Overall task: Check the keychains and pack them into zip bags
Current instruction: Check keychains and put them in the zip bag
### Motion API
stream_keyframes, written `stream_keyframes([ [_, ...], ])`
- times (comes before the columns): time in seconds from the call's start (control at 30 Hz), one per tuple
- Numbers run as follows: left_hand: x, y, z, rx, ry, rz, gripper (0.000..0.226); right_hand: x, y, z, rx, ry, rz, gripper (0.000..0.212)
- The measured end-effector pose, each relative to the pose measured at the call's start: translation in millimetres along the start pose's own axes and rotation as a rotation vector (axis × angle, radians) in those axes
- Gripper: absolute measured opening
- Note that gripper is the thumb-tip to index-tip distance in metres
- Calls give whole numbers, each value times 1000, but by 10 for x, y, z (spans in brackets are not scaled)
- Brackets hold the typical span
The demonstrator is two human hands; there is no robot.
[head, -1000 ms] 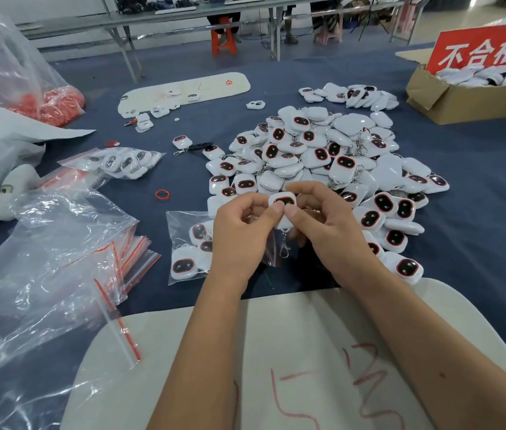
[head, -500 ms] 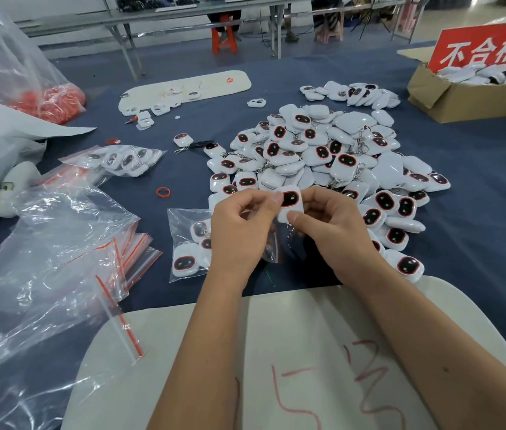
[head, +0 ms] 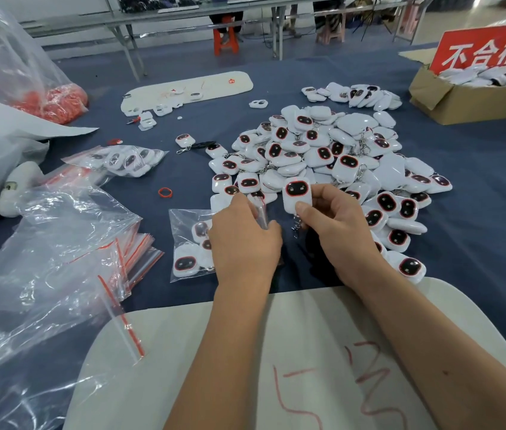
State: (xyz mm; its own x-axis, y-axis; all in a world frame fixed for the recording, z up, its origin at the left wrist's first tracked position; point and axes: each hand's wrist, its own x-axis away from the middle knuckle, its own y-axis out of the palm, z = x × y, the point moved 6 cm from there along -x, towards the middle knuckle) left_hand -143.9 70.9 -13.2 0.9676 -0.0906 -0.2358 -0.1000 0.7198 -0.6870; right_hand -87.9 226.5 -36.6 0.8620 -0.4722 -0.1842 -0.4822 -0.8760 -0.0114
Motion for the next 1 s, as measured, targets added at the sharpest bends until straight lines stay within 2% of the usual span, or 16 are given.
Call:
stream_keyframes([
  [0.07, -23, -28, -35, 78, -23, -10, 11, 2, 26, -3, 5, -8, -28, 10],
  [0.17, -87, -42, -125, 256, -85, -57, 14, 15, 70, -11, -10, -7, -81, 12],
  [0.3, -128, -66, -195, 494, -143, -144, 17, 51, 128, -38, 198, -102, -134, 16],
  [0.37, -144, -89, -165, 480, -88, -128, 19, 49, 132, -35, 235, -111, -140, 13],
  [0.5, -102, -148, 36, 291, 176, -32, 18, 58, 165, -57, 213, -133, -212, 22],
  [0.6, -14, -135, 179, 318, 304, -27, 18, 67, 203, -67, 199, -157, -237, 13],
  [0.67, 13, -121, 230, 345, 340, -30, 18, 55, 177, -53, 140, -140, -193, 8],
  [0.83, 11, -156, 231, 495, 309, 11, 15, 64, 66, -121, -71, -174, -127, 11],
  [0.9, 5, -198, 219, 479, 300, 66, 14, 79, 89, -132, -127, -150, -202, 15],
  [1.0, -10, -237, 202, 491, 293, 105, 15, 162, 296, -144, -61, -115, -485, 19],
])
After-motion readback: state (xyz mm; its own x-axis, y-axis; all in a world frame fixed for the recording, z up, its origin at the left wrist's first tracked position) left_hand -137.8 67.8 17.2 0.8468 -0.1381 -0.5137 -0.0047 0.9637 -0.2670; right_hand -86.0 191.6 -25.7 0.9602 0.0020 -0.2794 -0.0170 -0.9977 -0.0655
